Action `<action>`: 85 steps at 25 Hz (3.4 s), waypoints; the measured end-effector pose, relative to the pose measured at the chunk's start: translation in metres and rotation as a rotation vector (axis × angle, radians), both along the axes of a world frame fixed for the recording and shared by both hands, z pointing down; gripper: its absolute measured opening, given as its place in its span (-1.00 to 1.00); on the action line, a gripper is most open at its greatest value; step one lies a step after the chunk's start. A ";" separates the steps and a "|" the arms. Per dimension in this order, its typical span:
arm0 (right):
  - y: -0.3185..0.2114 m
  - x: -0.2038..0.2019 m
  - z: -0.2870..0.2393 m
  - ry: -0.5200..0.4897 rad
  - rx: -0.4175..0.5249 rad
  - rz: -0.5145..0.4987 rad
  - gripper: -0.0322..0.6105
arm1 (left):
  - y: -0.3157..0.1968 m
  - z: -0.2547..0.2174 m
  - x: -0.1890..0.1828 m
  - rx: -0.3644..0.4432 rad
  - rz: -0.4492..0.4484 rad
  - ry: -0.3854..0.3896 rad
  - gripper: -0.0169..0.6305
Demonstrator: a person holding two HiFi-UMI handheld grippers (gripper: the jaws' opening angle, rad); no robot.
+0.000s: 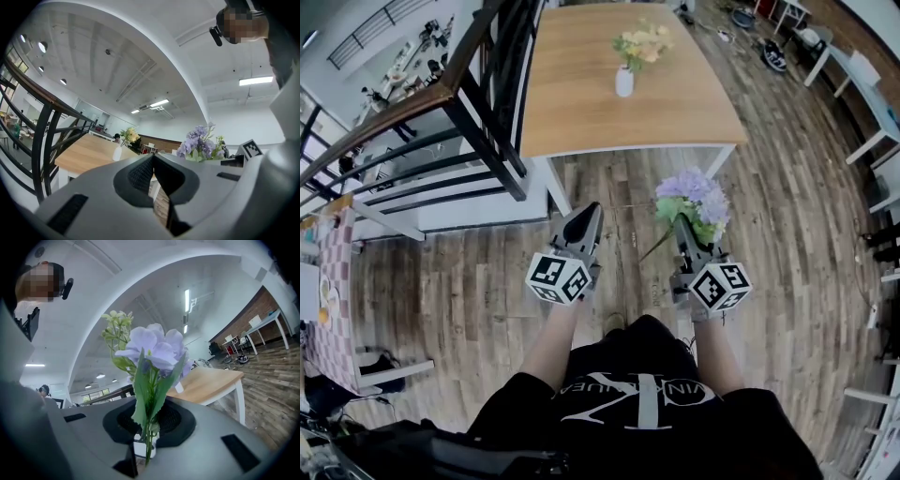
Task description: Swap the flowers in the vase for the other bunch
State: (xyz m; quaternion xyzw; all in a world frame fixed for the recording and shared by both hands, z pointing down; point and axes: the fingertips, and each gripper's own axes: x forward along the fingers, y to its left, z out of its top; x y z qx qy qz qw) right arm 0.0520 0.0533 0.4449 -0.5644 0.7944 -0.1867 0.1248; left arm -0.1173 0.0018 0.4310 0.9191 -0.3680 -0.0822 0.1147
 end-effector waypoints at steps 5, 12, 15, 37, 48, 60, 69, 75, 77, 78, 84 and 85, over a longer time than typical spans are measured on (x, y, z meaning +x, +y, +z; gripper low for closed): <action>-0.013 0.010 0.004 -0.021 -0.005 0.021 -0.71 | -0.012 0.004 0.006 -0.007 0.010 -0.004 -0.92; -0.053 0.019 0.008 -0.039 -0.002 0.006 -0.71 | -0.047 0.008 0.011 -0.011 -0.010 -0.009 -0.91; -0.077 0.024 0.005 -0.041 0.007 -0.009 -0.71 | -0.068 0.006 0.018 -0.005 -0.017 -0.016 -0.91; -0.218 0.085 -0.001 -0.062 0.009 -0.070 -0.71 | -0.200 0.009 0.083 -0.018 -0.051 -0.040 -0.91; -0.260 0.105 -0.004 -0.090 0.024 -0.109 -0.71 | -0.241 0.014 0.105 -0.017 -0.083 -0.049 -0.91; -0.284 0.113 0.000 -0.138 0.021 -0.127 -0.71 | -0.284 0.020 0.116 0.016 -0.102 -0.059 -0.91; -0.323 0.121 0.014 -0.183 0.039 -0.110 -0.71 | -0.352 0.042 0.125 0.064 -0.107 -0.043 -0.91; -0.344 0.116 0.030 -0.189 0.027 -0.119 -0.71 | -0.388 0.053 0.138 0.086 -0.083 -0.041 -0.72; -0.350 0.113 0.034 -0.184 0.019 -0.129 -0.71 | -0.399 0.057 0.141 0.082 -0.075 -0.045 -0.60; -0.353 0.111 0.036 -0.179 0.018 -0.134 -0.71 | -0.404 0.059 0.143 0.084 -0.071 -0.055 -0.57; -0.372 0.107 0.043 -0.162 0.020 -0.153 -0.71 | -0.439 0.066 0.147 0.117 -0.067 -0.111 -0.54; -0.373 0.108 0.045 -0.163 0.020 -0.153 -0.71 | -0.444 0.068 0.147 0.120 -0.071 -0.122 -0.54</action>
